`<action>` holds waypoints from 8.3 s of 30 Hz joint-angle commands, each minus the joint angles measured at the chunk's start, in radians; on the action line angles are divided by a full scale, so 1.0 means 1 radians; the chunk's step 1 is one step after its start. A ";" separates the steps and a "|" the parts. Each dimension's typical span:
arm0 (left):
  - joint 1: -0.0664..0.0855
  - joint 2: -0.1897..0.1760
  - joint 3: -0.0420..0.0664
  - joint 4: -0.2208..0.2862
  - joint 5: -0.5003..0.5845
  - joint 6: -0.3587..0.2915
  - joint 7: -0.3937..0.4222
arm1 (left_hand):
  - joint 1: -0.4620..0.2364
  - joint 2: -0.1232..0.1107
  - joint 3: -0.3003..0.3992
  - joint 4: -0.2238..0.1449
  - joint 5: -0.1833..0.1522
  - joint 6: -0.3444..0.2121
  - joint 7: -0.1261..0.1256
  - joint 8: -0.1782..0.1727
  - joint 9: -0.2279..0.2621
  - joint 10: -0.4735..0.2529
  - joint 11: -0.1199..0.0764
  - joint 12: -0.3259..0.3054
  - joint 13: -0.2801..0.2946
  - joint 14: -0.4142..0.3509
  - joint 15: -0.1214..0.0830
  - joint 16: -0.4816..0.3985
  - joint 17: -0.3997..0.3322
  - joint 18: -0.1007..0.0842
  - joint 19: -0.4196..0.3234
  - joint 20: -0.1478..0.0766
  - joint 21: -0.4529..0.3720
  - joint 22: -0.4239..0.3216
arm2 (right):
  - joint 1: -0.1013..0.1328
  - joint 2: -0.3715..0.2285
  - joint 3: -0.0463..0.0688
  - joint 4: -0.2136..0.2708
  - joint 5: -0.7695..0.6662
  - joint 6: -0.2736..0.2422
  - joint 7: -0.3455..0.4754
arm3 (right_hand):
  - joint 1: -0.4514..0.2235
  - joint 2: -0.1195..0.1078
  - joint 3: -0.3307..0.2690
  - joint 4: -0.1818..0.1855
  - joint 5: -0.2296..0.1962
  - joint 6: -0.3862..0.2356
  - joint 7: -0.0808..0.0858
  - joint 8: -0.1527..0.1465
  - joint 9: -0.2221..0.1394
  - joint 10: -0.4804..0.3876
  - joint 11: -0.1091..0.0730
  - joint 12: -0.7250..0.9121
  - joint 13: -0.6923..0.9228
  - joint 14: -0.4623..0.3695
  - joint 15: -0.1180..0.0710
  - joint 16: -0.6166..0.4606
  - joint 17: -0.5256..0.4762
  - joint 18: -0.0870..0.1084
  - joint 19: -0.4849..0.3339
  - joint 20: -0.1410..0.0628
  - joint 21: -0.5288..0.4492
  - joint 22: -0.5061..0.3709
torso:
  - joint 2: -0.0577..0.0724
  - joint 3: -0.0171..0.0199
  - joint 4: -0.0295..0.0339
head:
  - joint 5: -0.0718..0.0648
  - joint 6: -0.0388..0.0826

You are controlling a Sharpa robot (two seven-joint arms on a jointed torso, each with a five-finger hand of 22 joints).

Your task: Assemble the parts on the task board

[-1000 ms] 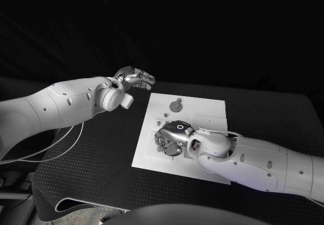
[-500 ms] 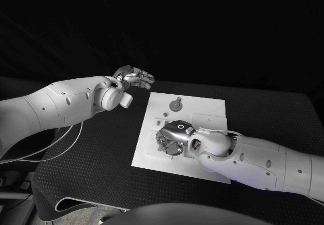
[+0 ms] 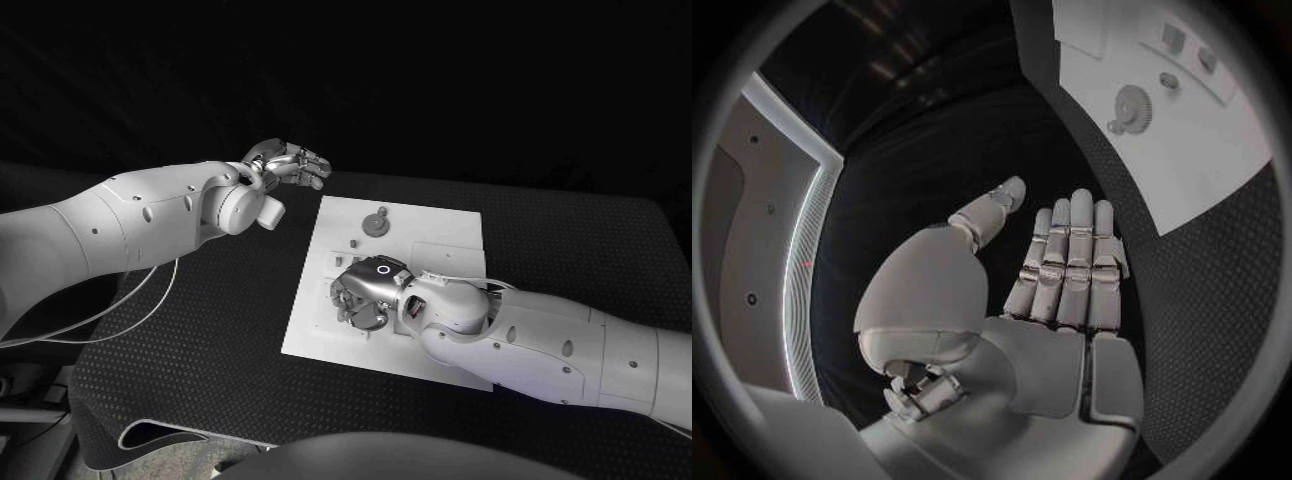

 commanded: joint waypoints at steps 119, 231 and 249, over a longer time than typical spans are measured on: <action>-0.061 0.034 -0.021 -0.059 0.047 0.014 0.011 | -0.019 0.003 -0.005 0.008 0.002 -0.005 0.003 0.009 -0.005 0.017 -0.004 0.006 -0.004 0.010 0.000 -0.020 0.018 -0.007 0.003 0.004 -0.006 -0.001 | 0.107 -0.362 0.039 0.117 0.835 0.254 -0.251 | -0.207 -0.090 -0.125 0.147 0.003 -0.085 0.005 -0.066 0.186 -0.131 -0.032 0.461 0.719 -0.025 -0.037 0.136 0.091 0.011 0.003 -0.018 0.065 0.023 | -0.073 0.0271 -0.0753 | -0.046 0.027; -0.081 0.021 -0.025 -0.034 0.049 0.035 -0.008 | -0.038 0.004 -0.010 0.021 0.003 -0.009 0.004 0.011 -0.009 0.014 -0.002 0.002 -0.008 0.009 0.002 -0.034 0.030 -0.007 -0.004 0.006 -0.006 -0.002 | 0.060 -0.256 -0.036 0.093 0.764 0.213 -0.385 | -0.445 0.077 -0.095 0.042 0.005 0.072 -0.040 -0.117 0.278 -0.170 -0.075 0.920 0.832 0.104 -0.070 0.276 0.291 0.011 0.046 -0.061 0.164 0.013 | -0.075 0.0151 -0.0955 | -0.055 -0.003; -0.080 0.021 -0.025 -0.033 0.049 0.036 -0.010 | -0.039 0.003 -0.010 0.023 0.003 -0.008 0.004 0.011 -0.009 0.012 -0.001 0.001 -0.010 0.009 0.002 -0.036 0.032 -0.007 -0.004 0.006 -0.006 -0.002 | 0.061 -0.159 -0.036 0.023 0.815 0.231 -0.389 | -0.460 0.062 -0.090 0.058 0.005 0.071 -0.039 -0.122 0.276 -0.170 -0.074 0.919 0.827 0.101 -0.071 0.275 0.287 0.011 0.047 -0.061 0.162 0.013 | -0.073 0.0146 -0.0947 | -0.047 -0.008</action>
